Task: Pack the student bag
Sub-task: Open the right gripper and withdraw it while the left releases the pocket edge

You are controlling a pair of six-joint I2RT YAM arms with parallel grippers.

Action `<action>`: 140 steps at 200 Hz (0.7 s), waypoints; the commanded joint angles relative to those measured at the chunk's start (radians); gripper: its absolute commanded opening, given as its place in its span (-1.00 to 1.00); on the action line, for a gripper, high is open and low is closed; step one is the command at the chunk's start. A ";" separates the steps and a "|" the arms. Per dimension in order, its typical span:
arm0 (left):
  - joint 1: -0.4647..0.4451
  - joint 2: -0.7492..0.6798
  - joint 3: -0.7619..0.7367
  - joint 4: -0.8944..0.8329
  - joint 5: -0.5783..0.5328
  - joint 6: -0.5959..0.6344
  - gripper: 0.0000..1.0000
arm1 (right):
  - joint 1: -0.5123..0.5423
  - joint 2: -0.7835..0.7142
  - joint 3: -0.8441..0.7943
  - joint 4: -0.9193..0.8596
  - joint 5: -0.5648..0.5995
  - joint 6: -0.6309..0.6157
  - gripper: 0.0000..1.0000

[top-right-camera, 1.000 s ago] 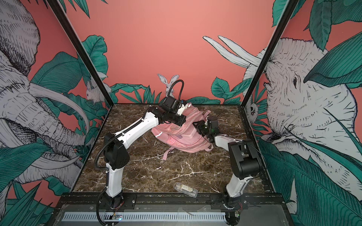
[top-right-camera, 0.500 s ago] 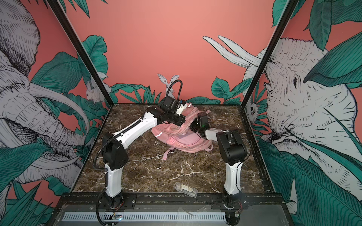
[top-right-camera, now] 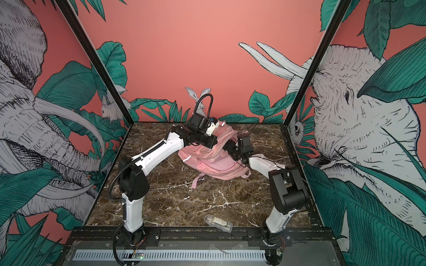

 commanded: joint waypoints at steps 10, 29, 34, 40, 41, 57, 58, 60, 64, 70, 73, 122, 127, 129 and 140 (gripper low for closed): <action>0.000 -0.028 0.036 0.035 0.071 -0.017 -1.00 | -0.039 -0.108 -0.099 -0.095 0.022 -0.082 0.40; -0.002 0.007 0.063 0.009 0.100 -0.014 -0.96 | -0.040 -0.172 -0.145 -0.117 0.021 -0.111 0.37; -0.002 0.023 0.077 -0.007 0.110 -0.011 -0.89 | -0.040 -0.189 -0.153 -0.129 0.016 -0.120 0.35; -0.002 0.043 0.100 -0.034 0.119 -0.006 -0.83 | -0.040 -0.208 -0.164 -0.139 0.017 -0.128 0.35; -0.002 0.046 0.103 -0.039 0.120 -0.004 -0.82 | -0.040 -0.210 -0.167 -0.141 0.019 -0.128 0.35; -0.006 0.072 0.127 -0.082 0.107 0.013 -0.66 | -0.041 -0.266 -0.198 -0.166 0.029 -0.141 0.33; -0.007 0.073 0.126 -0.082 0.107 0.013 -0.65 | -0.041 -0.269 -0.199 -0.167 0.028 -0.142 0.33; -0.008 0.074 0.126 -0.084 0.107 0.014 -0.62 | -0.040 -0.276 -0.201 -0.171 0.031 -0.143 0.33; -0.008 0.076 0.123 -0.083 0.107 0.015 -0.59 | -0.040 -0.289 -0.207 -0.177 0.033 -0.148 0.33; -0.008 0.080 0.117 -0.084 0.112 0.015 -0.53 | -0.040 -0.308 -0.216 -0.188 0.036 -0.154 0.32; -0.008 0.082 0.114 -0.084 0.115 0.015 -0.51 | -0.040 -0.317 -0.220 -0.195 0.038 -0.156 0.32; -0.022 0.068 0.054 -0.084 0.126 0.043 0.06 | -0.039 -0.404 -0.242 -0.277 0.046 -0.202 0.31; -0.021 0.059 0.040 -0.079 0.116 0.048 0.09 | -0.039 -0.410 -0.242 -0.282 0.043 -0.203 0.31; -0.021 0.056 0.036 -0.078 0.112 0.049 0.10 | -0.039 -0.412 -0.242 -0.283 0.041 -0.203 0.31; -0.015 0.034 0.010 -0.070 0.084 0.058 0.14 | -0.036 -0.425 -0.248 -0.282 0.033 -0.200 0.31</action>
